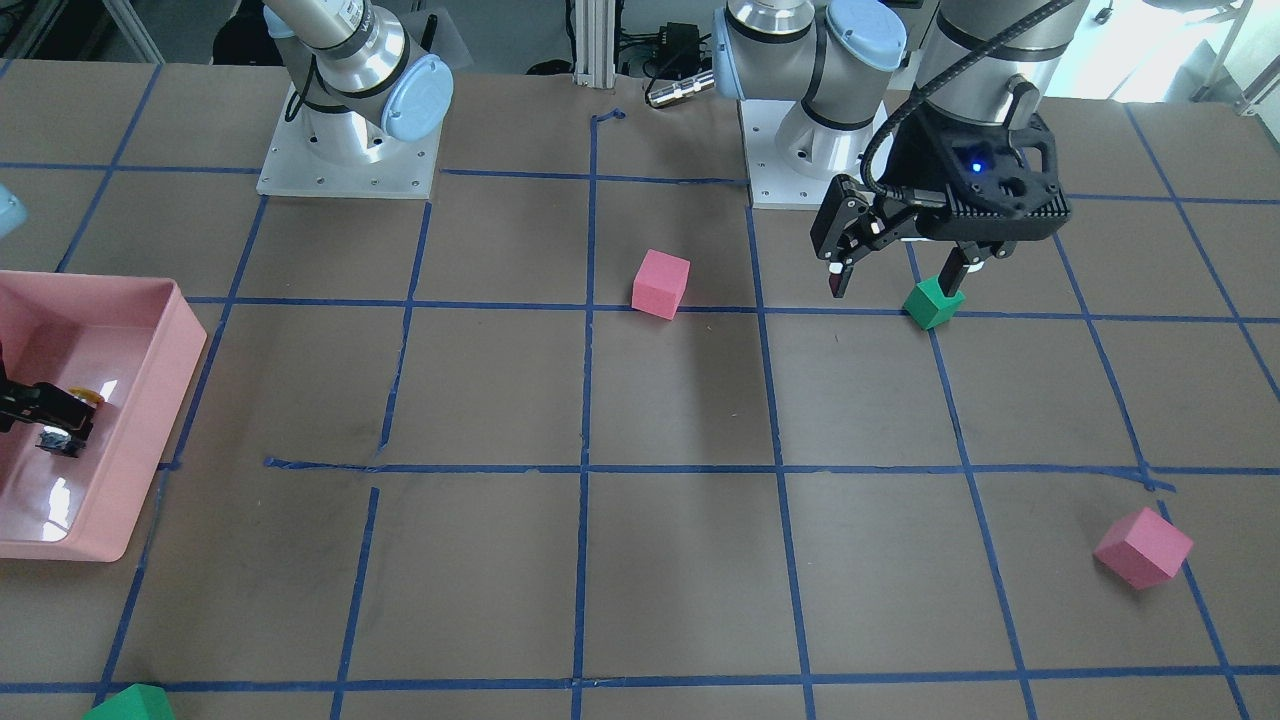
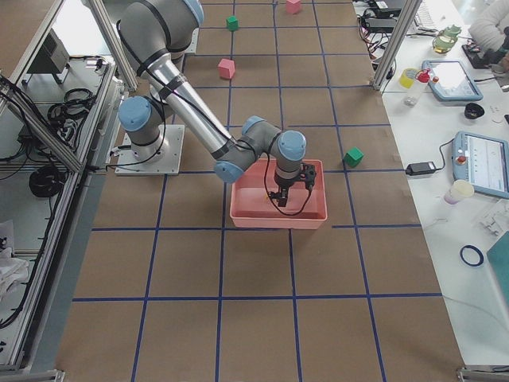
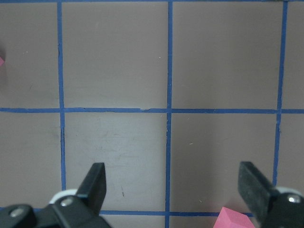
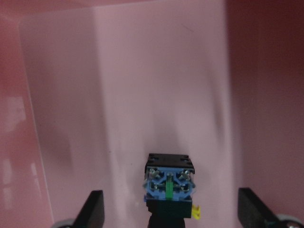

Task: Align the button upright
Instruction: 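Lower the right gripper into the tray and grasp the button switch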

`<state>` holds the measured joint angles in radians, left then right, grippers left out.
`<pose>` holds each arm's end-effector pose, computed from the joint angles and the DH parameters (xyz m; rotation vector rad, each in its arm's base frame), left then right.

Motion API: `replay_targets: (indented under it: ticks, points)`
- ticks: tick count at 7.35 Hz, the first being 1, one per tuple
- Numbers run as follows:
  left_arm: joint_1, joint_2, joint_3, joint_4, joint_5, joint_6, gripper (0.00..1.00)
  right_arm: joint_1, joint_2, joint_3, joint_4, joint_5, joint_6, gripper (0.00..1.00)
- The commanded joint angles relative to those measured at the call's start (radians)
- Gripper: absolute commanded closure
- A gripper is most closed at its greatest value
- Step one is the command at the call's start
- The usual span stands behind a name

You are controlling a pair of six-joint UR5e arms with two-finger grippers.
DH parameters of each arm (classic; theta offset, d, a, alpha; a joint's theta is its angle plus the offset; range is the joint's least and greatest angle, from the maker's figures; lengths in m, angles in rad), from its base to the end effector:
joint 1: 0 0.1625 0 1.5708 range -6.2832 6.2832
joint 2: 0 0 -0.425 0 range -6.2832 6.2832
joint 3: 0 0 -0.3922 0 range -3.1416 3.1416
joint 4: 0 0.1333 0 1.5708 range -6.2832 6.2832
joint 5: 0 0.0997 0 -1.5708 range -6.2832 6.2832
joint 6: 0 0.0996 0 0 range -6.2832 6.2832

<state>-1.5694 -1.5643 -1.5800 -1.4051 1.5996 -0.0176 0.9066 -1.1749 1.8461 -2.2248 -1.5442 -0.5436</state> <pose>-0.1297 -0.5042 0.5044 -0.0331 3.1037 -0.2539 -0.2437 -0.5318 0.2094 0.1878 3.1043 -0.0015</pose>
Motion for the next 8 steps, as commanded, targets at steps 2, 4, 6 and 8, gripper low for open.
replay_targets:
  ticks: [2,4,6,8]
  points:
    - [-0.001,0.006,0.000,0.000,0.003,-0.001,0.00,0.000,0.038,0.001,-0.099,0.015,-0.001,0.00]
    - [-0.003,0.000,-0.002,0.000,-0.006,-0.018,0.00,0.000,0.040,0.002,-0.101,0.038,-0.003,0.00]
    - [-0.001,0.000,-0.002,0.002,-0.003,-0.002,0.00,0.000,0.038,0.002,-0.096,0.035,-0.013,0.00]
    - [-0.001,0.001,-0.002,0.002,0.002,-0.005,0.00,0.000,0.038,0.004,-0.085,0.027,-0.030,0.00]
